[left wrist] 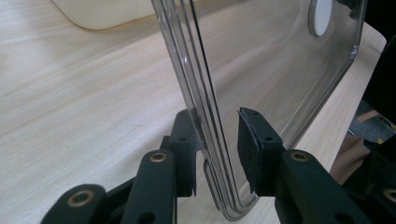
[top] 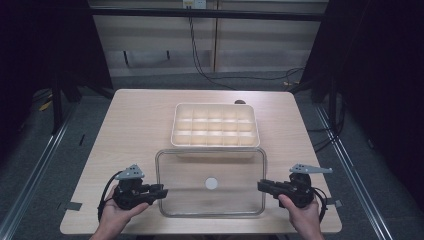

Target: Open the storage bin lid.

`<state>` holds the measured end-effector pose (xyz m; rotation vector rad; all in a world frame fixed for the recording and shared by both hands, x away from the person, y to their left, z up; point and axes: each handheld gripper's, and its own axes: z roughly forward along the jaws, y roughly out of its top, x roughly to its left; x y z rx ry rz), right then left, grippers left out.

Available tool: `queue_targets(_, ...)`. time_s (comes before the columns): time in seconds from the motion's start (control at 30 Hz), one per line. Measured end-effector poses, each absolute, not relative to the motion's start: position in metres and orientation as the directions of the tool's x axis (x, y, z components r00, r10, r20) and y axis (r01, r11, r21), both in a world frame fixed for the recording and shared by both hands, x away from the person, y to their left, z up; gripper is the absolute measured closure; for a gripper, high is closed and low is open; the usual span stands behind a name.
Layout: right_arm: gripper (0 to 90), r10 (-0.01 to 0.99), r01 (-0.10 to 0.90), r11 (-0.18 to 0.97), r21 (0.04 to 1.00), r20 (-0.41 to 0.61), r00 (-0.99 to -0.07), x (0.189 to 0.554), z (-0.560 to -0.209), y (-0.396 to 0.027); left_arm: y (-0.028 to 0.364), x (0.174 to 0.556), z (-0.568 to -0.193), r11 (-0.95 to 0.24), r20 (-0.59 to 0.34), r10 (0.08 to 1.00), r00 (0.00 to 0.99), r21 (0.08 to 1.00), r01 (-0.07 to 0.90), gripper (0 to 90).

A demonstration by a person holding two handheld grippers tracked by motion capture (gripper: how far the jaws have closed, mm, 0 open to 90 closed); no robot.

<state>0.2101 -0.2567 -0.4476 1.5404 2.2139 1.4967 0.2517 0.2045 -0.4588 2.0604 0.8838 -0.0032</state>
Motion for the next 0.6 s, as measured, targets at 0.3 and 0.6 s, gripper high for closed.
queue_targets(0.3,73.5,0.762,0.708,0.057,0.704,0.427,-0.486,0.213,-0.458,-0.254,0.203,0.255,-0.46,-0.375,-0.301,0.592,0.747,0.718,0.587,66.4)
queue_targets(0.6,71.5,0.765,0.723,0.052,0.688,0.438,-0.472,0.219,-0.467,-0.254,0.202,0.262,-0.465,-0.387,-0.303,0.594,0.745,0.704,0.596,64.5)
